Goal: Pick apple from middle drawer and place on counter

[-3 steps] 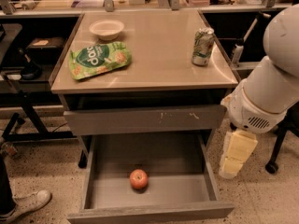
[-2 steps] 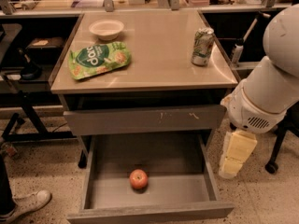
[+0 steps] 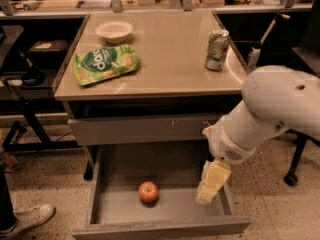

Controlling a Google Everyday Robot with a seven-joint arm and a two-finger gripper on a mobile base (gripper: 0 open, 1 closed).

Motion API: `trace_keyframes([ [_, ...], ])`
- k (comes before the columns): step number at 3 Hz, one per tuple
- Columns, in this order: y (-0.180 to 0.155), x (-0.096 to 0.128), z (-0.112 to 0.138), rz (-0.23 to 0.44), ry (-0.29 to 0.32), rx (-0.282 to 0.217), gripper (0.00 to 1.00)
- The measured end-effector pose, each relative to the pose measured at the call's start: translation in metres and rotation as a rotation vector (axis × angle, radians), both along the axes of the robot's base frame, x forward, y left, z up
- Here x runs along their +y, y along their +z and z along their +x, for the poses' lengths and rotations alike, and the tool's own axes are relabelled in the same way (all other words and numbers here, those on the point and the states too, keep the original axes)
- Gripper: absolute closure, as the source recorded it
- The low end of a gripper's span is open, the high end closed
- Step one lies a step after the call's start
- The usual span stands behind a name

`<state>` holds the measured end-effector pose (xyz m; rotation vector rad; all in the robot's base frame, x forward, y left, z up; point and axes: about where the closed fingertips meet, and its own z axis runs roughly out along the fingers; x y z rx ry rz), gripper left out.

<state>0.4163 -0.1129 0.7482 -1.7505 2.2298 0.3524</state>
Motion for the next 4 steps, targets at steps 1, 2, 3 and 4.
trace_keyframes([
  [1,-0.045,0.029,0.008,0.069,-0.001,0.051,0.0],
  [2,-0.046,0.029,0.008,0.07,-0.001,0.051,0.0],
  [3,-0.075,0.041,0.017,0.095,0.003,0.04,0.0],
  [4,-0.151,0.061,0.043,0.092,0.006,0.038,0.0],
])
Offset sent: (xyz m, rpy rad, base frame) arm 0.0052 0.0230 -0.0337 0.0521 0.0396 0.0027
